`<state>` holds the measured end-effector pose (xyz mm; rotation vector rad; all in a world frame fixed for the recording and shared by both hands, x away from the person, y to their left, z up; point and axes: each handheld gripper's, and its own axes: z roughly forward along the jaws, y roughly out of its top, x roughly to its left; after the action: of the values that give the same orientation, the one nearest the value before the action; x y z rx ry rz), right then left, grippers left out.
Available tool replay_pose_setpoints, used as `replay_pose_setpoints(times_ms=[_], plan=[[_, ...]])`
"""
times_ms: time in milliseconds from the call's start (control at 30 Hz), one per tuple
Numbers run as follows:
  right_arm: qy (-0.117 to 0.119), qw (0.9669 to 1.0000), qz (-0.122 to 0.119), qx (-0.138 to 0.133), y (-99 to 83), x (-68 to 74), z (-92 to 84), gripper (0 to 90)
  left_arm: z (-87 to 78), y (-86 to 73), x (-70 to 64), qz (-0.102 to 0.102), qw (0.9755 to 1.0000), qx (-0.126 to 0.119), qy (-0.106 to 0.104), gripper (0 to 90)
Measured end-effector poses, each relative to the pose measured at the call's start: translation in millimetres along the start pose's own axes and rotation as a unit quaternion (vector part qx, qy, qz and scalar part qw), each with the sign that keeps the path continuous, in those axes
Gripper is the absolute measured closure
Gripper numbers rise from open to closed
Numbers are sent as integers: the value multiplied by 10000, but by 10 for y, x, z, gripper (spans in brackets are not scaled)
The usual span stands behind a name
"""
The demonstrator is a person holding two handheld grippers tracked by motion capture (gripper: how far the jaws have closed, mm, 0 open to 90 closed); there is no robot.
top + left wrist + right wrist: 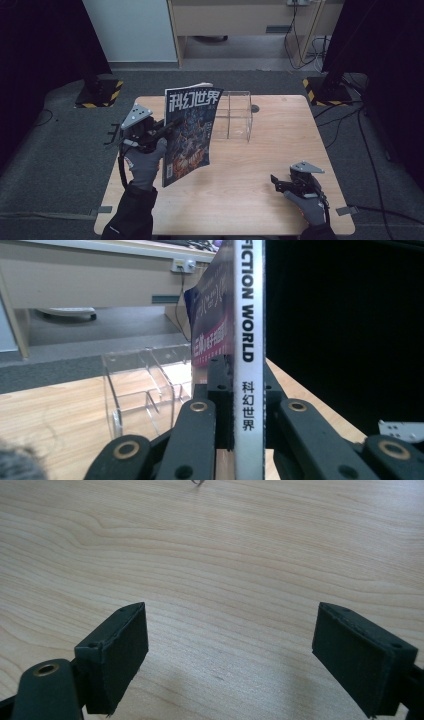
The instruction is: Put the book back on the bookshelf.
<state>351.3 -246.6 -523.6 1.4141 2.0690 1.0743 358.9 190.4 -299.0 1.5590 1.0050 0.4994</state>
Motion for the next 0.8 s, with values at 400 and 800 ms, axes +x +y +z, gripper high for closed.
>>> replay_pose_setpoints(times_ms=[400, 800], plan=[[-135, 9999, -66, 41, -26, -44, 16, 138, 105, 260, 189, -104, 9995, -148, 273, 823], [-192, 9997, -99, 105, -52, -61, 34, 130, 197, 399, 401, -247, 9978, -261, 557, 823]])
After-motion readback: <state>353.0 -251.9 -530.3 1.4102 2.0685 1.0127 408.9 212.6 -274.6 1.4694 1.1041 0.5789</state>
